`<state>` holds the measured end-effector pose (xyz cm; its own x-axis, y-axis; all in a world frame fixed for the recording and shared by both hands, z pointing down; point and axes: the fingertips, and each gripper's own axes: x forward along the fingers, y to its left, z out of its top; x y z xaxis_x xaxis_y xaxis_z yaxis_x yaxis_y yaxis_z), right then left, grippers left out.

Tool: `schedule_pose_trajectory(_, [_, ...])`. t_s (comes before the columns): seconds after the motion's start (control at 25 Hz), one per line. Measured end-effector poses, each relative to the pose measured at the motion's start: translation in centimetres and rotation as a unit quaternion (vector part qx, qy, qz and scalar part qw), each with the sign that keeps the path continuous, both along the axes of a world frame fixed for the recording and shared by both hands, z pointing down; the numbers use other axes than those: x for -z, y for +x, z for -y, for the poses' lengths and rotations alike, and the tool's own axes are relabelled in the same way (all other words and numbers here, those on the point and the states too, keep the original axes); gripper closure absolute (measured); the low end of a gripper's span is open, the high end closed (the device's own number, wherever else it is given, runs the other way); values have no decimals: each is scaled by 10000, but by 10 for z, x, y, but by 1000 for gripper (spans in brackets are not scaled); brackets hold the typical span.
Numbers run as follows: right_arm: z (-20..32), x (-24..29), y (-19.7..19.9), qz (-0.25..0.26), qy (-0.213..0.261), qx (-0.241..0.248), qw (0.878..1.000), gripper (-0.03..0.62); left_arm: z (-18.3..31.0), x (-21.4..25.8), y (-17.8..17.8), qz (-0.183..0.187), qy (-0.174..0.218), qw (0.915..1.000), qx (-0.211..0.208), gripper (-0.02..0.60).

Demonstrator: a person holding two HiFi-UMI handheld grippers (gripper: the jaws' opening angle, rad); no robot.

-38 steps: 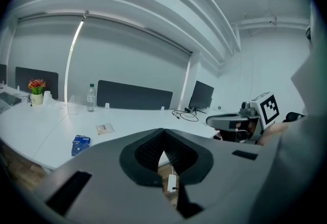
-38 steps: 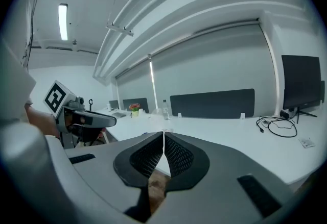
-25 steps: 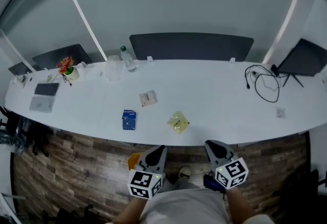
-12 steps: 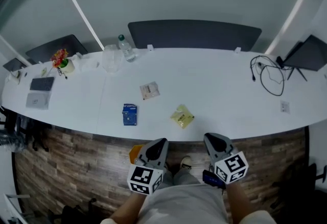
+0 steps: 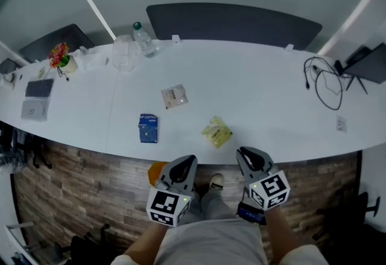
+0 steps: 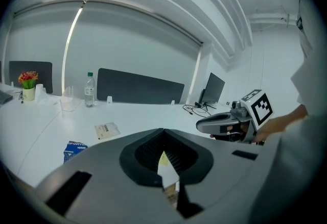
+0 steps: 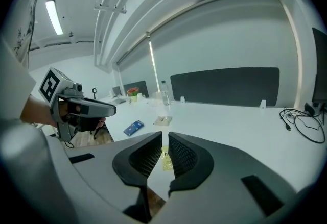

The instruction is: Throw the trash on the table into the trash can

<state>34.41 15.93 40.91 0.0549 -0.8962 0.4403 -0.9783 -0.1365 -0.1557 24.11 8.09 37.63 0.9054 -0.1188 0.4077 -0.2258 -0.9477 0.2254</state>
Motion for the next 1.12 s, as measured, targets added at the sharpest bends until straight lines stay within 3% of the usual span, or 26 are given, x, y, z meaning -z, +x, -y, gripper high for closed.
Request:
schedule_pose_trajectory(0.16, [12,-23,6,18,-252,78,9997,447,8,-17,4,69,-96,9999,74,581])
schedule_pose_trajectory(1.12, [51,-145,26,5,-1640,544,9850,304,20,-80,8,497,-546,9971,187,581])
